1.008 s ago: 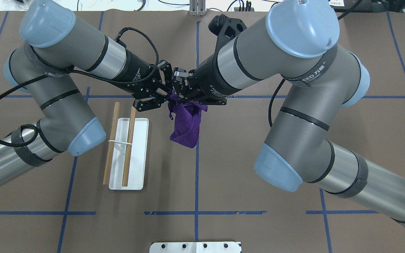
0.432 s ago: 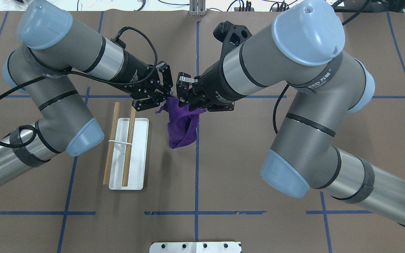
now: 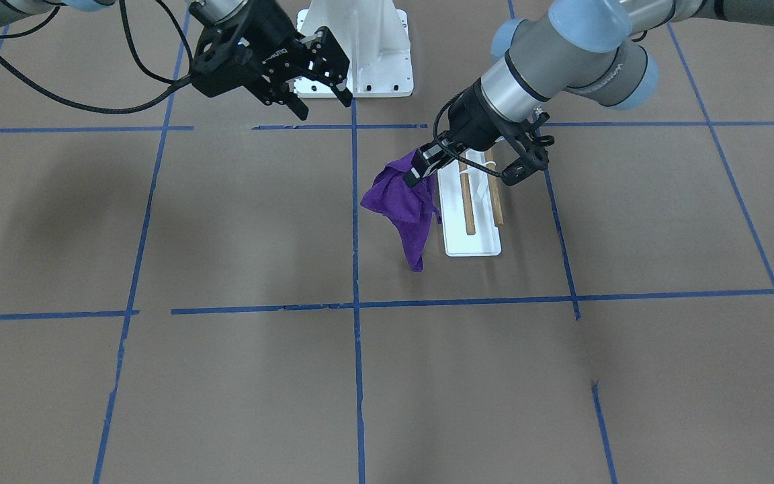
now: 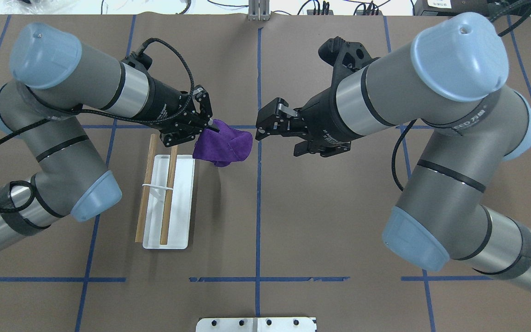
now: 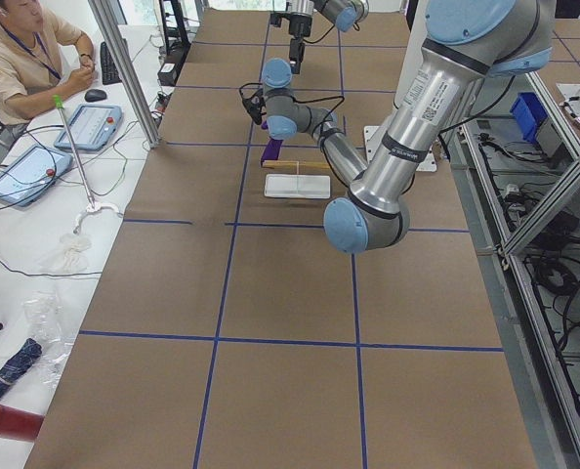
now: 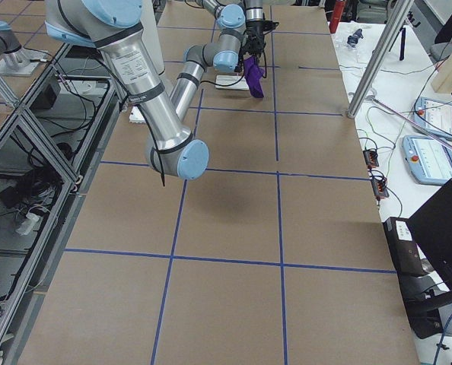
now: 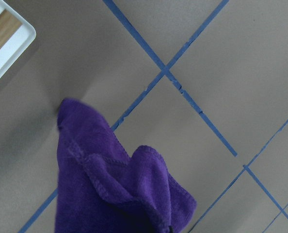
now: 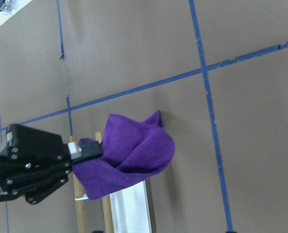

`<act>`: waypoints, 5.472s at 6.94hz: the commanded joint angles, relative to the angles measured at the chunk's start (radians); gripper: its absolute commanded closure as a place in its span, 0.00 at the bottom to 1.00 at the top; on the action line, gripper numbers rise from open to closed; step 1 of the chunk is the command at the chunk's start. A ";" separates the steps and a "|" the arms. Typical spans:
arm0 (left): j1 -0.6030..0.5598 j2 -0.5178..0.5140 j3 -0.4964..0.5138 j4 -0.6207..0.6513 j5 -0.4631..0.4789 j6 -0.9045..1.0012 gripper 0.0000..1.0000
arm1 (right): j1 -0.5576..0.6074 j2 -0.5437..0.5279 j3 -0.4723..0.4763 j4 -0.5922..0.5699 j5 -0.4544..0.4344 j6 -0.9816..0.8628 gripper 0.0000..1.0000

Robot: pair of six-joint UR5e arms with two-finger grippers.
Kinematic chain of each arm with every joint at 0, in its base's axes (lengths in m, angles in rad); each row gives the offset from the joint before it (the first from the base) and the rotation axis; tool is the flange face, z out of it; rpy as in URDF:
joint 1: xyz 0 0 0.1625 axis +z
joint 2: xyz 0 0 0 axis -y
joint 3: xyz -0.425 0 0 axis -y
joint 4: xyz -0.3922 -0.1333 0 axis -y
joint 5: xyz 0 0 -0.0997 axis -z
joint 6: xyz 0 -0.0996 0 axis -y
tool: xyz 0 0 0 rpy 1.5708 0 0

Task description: Hang towel on rack

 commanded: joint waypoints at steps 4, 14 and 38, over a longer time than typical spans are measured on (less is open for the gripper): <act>-0.056 0.348 -0.178 0.004 0.072 0.423 1.00 | 0.076 -0.161 0.046 -0.002 -0.043 -0.006 0.00; -0.055 0.352 -0.080 0.000 0.080 0.439 0.00 | 0.121 -0.224 0.048 -0.002 -0.050 -0.006 0.00; -0.793 0.553 -0.019 0.584 -0.287 2.035 0.00 | 0.777 -0.554 -0.365 -0.264 0.352 -1.500 0.00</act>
